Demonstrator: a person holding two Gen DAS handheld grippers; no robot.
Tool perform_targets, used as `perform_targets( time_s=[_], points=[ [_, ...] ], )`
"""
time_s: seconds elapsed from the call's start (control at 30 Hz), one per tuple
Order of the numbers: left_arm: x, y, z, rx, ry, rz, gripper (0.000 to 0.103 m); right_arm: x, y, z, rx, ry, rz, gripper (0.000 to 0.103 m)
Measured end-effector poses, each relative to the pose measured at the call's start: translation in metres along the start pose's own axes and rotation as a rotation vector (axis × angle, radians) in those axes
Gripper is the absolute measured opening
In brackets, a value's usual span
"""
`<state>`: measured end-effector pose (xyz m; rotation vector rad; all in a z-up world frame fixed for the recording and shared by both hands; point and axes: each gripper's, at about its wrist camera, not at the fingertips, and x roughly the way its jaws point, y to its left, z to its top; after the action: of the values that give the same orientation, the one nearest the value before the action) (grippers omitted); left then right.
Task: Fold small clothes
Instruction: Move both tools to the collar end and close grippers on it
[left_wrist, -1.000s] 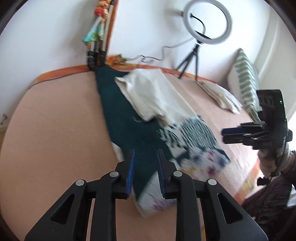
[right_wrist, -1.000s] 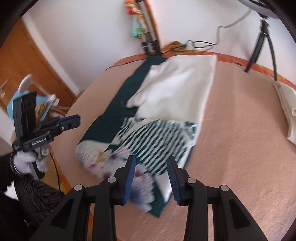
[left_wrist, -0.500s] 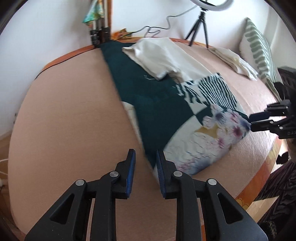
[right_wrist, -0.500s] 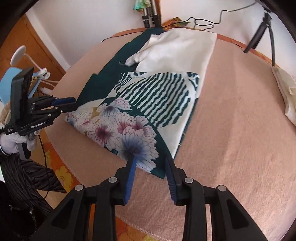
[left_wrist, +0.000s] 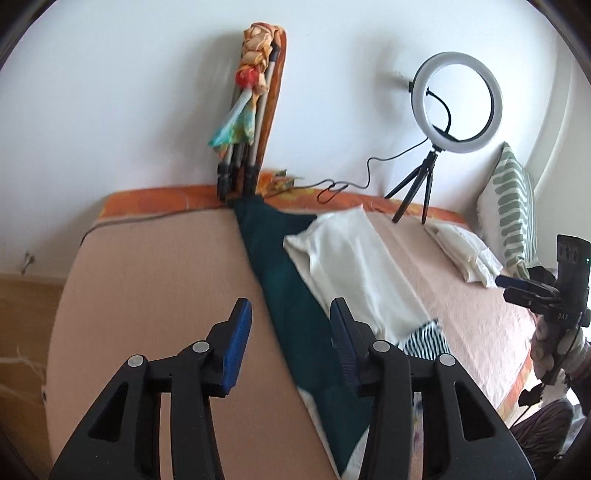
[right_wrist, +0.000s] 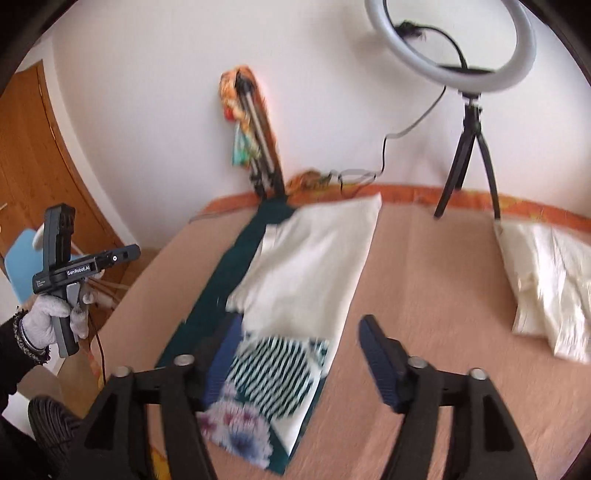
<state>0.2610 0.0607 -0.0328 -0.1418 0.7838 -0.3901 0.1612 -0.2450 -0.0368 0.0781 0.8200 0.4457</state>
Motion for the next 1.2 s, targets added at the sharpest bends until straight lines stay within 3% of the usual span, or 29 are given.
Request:
perform_targets(
  time_s=[0.07, 0.17, 0.33, 0.43, 0.5, 0.53, 0.63, 0.87, 1.2],
  points=[
    [0.012, 0.011, 0.021, -0.025, 0.027, -0.034, 0.061, 0.002, -0.007, 0.020, -0.018, -0.038, -0.039, 0.089],
    [0.035, 0.030, 0.047, -0.095, 0.031, -0.040, 0.062, 0.019, -0.019, 0.050, -0.026, -0.043, -0.104, 0.090],
    [0.087, 0.060, 0.070, -0.232, 0.057, -0.101, 0.062, 0.073, -0.066, 0.085, 0.103, 0.047, -0.071, 0.090],
    [0.123, 0.068, 0.077, -0.264, 0.089, -0.126, 0.062, 0.105, -0.095, 0.092, 0.209, 0.097, -0.015, 0.069],
    [0.144, 0.069, 0.079, -0.257, 0.117, -0.139, 0.062, 0.132, -0.113, 0.094, 0.269, 0.132, 0.005, 0.049],
    [0.158, 0.069, 0.079, -0.255, 0.140, -0.150, 0.062, 0.147, -0.120, 0.095, 0.278, 0.150, 0.004, 0.046],
    [0.190, 0.071, 0.081, -0.237, 0.181, -0.133, 0.062, 0.177, -0.130, 0.094, 0.271, 0.181, -0.003, 0.043],
    [0.240, 0.082, 0.092, -0.233, 0.193, -0.104, 0.062, 0.232, -0.138, 0.102, 0.257, 0.222, 0.061, 0.038],
    [0.260, 0.082, 0.100, -0.192, 0.167, -0.131, 0.058, 0.264, -0.147, 0.119, 0.248, 0.203, 0.104, 0.028]
  ],
)
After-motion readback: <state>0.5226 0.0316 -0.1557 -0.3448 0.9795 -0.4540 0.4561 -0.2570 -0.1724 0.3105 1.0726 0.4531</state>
